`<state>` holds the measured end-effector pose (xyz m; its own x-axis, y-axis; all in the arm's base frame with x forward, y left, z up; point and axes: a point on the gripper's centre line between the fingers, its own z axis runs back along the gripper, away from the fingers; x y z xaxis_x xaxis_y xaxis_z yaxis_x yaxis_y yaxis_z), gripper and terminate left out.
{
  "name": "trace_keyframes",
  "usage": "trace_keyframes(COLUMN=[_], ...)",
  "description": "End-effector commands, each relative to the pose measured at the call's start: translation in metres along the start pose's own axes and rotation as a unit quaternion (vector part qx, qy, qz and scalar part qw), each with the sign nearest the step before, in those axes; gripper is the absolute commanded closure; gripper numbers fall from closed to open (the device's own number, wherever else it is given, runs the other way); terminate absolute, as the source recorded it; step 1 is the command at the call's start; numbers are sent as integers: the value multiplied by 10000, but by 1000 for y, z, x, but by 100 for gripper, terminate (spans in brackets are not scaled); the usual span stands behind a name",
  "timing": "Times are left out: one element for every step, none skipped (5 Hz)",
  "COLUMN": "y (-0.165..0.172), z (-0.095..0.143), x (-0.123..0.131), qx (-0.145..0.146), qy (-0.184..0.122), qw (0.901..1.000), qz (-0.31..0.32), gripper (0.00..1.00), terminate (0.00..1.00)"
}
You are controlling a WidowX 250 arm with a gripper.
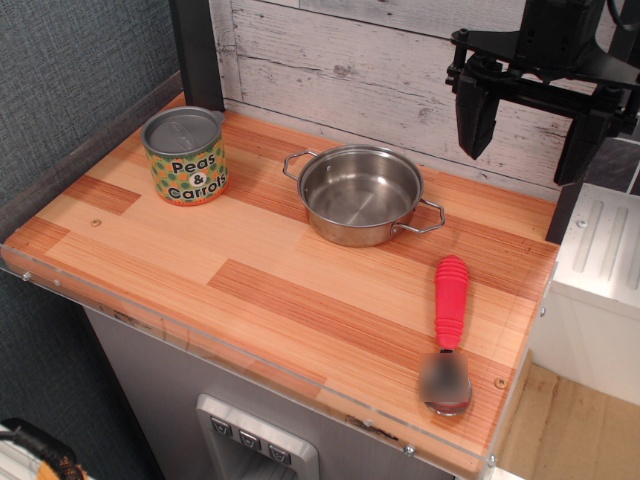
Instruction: Move the spoon to the bottom left of the table
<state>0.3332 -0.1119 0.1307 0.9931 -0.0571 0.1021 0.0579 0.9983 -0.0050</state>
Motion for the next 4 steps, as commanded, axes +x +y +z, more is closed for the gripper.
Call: trace_keyframes(y=[0,0,2,2], z=[0,-14,-33,-52], x=[0,-8,-18,-24], qx=[0,20,111,261], qy=[0,167,283,416], qw=[10000,9995,9962,9837], qz=[0,278,820,1731], gripper=[0,0,0,0], terminate=[0,0,0,0])
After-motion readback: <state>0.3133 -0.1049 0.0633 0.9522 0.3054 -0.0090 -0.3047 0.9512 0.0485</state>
